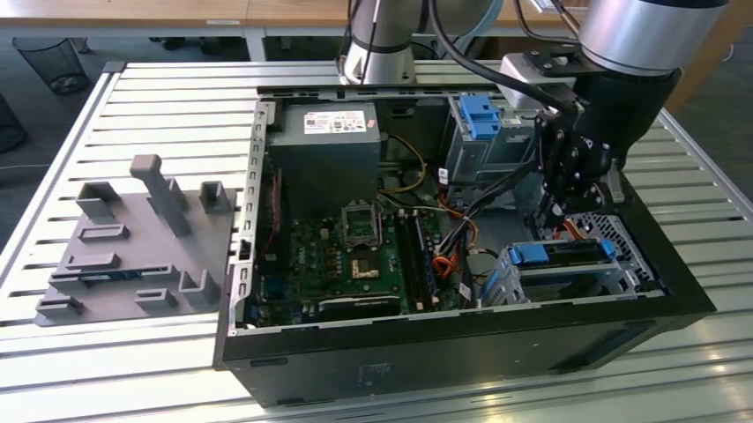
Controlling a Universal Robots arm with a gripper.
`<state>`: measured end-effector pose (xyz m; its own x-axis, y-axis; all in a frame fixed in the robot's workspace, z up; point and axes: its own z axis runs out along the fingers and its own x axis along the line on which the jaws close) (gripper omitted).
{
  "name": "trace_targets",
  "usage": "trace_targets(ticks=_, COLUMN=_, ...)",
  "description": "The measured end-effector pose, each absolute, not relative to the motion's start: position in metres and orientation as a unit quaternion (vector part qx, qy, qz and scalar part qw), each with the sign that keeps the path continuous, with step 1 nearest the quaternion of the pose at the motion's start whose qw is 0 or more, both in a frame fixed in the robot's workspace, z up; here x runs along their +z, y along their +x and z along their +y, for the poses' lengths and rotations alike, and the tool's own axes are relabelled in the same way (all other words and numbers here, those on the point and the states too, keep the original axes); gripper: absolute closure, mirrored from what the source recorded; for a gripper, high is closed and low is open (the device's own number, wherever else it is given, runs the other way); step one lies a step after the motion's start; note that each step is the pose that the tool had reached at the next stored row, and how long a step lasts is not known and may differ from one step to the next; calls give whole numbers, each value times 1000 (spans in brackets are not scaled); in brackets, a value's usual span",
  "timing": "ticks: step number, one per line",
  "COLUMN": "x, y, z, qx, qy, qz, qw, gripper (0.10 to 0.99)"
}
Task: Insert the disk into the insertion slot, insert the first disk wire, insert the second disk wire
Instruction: 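Insert the second disk wire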
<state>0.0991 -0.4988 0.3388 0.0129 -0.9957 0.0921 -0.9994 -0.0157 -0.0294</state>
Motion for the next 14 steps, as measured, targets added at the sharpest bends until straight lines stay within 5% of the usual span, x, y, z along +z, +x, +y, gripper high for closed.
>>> trace_targets(ticks=9, x=339, y=104, z=-501, qx=10, qy=712, qz=-702, qw=0, gripper=941)
trace_targets(ticks=14, x=339, y=104, z=-510, qx=9, qy=712, qz=-702, qw=-1, gripper=941)
